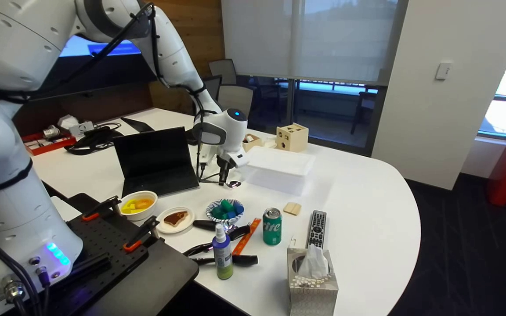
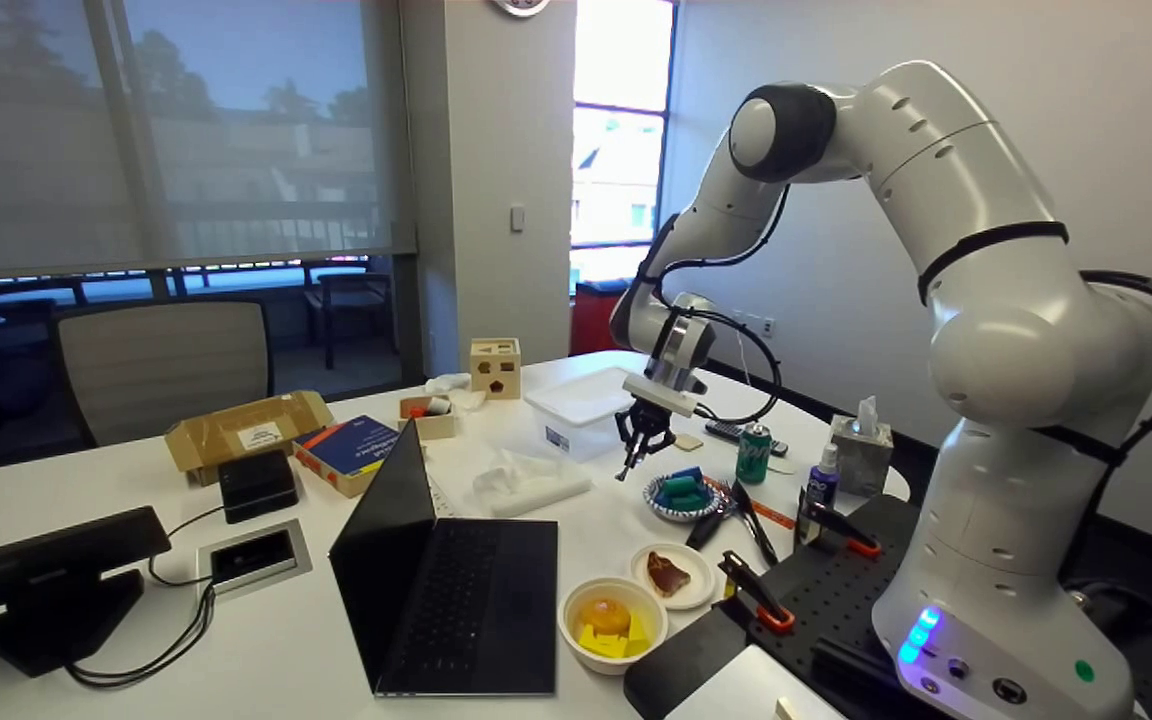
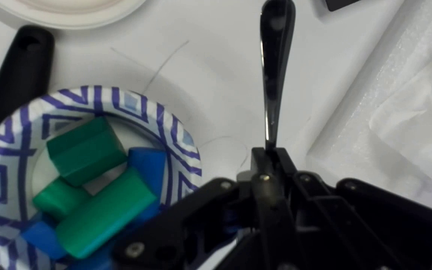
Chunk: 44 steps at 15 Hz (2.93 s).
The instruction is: Use the spoon to stir in the bowl, then remove two green blocks from the white bowl
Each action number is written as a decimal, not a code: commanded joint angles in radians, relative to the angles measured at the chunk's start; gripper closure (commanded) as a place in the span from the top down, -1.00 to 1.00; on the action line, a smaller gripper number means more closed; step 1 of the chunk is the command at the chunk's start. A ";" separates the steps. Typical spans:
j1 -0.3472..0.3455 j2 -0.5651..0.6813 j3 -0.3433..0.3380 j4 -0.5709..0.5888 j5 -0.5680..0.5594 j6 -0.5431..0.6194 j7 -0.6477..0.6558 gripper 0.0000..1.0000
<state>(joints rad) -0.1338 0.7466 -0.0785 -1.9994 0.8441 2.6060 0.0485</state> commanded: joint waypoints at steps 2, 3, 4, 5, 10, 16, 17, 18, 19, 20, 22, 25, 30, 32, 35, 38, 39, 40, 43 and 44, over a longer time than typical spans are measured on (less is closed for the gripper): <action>0.039 0.084 -0.038 0.132 -0.190 -0.038 0.147 -0.96; 0.040 0.110 -0.041 0.166 -0.236 -0.051 0.180 -0.96; 0.039 0.136 -0.041 0.199 -0.278 -0.058 0.212 -0.96; 0.041 0.166 -0.044 0.234 -0.320 -0.068 0.246 -0.96; 0.033 0.277 -0.030 0.370 -0.437 -0.109 0.332 -0.96; 0.028 0.324 -0.030 0.433 -0.480 -0.132 0.359 -0.31; 0.026 0.327 -0.028 0.439 -0.480 -0.139 0.358 -0.20; 0.023 0.328 -0.024 0.443 -0.477 -0.148 0.355 -0.03; 0.021 0.322 -0.022 0.436 -0.473 -0.156 0.356 0.10; 0.019 0.311 -0.021 0.425 -0.468 -0.165 0.359 0.27; 0.039 0.250 -0.034 0.349 -0.460 -0.161 0.399 0.54; 0.093 0.117 -0.055 0.182 -0.453 -0.107 0.479 0.98; 0.233 -0.082 -0.153 -0.038 -0.487 -0.084 0.738 1.00; 0.269 -0.118 -0.190 -0.104 -0.516 -0.071 0.858 1.00; 0.281 -0.131 -0.217 -0.167 -0.558 -0.057 1.015 1.00; 0.275 -0.125 -0.236 -0.218 -0.590 0.014 1.122 1.00; 0.274 -0.120 -0.243 -0.230 -0.599 0.047 1.147 1.00; 0.269 -0.110 -0.247 -0.240 -0.604 0.098 1.159 1.00; 0.254 -0.085 -0.250 -0.249 -0.597 0.186 1.172 1.00; 0.241 -0.073 -0.243 -0.246 -0.589 0.204 1.168 1.00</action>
<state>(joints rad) 0.1268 0.6667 -0.3266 -2.2281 0.2680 2.7493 1.1838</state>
